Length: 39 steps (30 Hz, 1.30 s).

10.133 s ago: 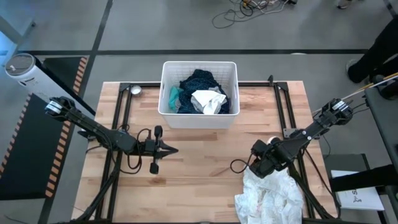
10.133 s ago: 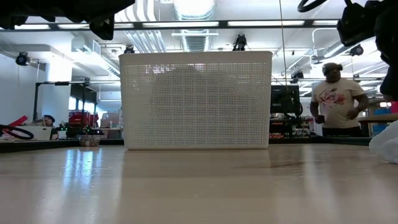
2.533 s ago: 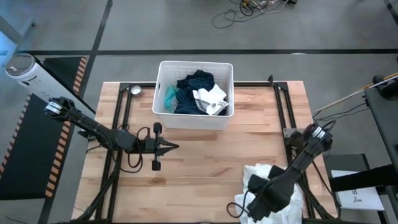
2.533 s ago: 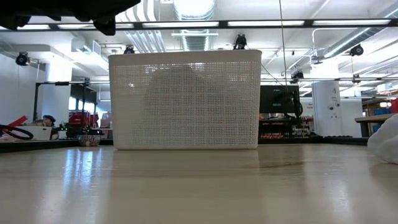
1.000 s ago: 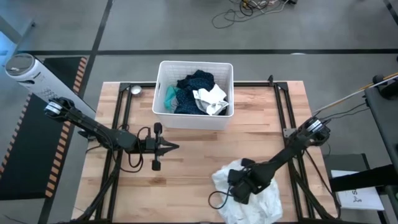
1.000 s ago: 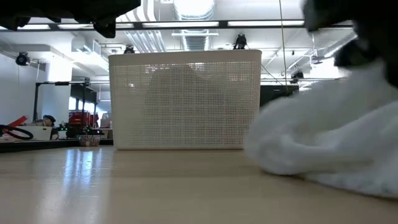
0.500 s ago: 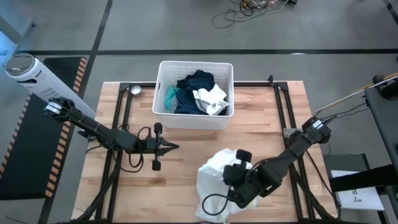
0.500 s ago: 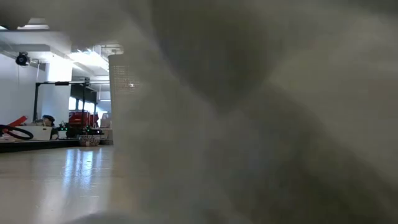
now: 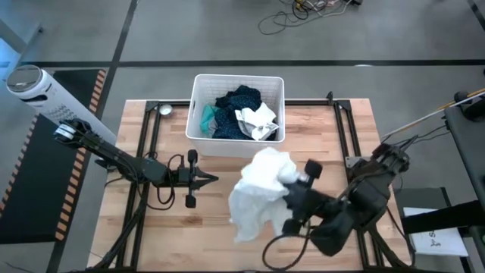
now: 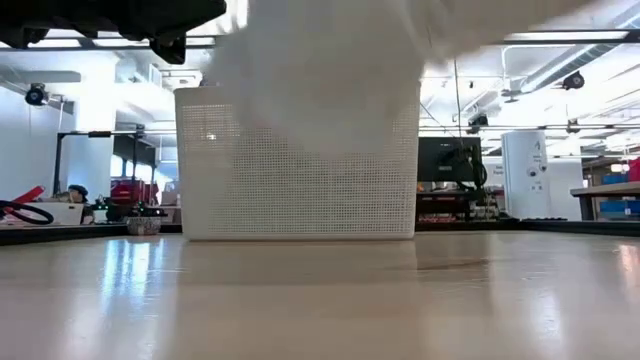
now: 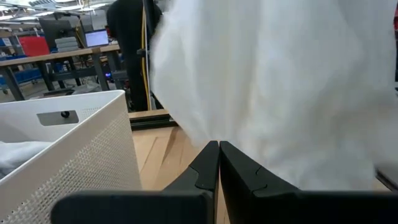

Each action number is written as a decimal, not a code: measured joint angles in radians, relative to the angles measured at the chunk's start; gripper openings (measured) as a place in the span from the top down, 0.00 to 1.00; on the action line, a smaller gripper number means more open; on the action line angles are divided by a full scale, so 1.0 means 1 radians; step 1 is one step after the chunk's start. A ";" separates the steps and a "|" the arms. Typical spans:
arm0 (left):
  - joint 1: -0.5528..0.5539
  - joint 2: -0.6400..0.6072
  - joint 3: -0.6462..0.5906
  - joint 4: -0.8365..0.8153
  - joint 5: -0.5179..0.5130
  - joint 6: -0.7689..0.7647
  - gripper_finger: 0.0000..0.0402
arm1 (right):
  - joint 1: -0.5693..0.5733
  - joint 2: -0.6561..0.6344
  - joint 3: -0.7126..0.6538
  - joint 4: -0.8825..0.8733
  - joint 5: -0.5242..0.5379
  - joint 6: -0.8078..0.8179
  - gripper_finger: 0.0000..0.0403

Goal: Sort clothes
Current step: Put the white dress into the laundry organizer

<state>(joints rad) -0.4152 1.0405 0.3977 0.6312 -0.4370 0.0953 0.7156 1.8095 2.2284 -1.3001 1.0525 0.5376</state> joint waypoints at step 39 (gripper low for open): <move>0.000 0.000 0.000 -0.003 0.002 0.000 1.00 | -0.733 0.023 0.121 1.010 -0.083 -1.182 0.95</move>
<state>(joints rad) -0.4152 1.0405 0.3977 0.6277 -0.4355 0.0952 -0.0173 1.8322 2.3489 -0.2900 0.9694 -0.6441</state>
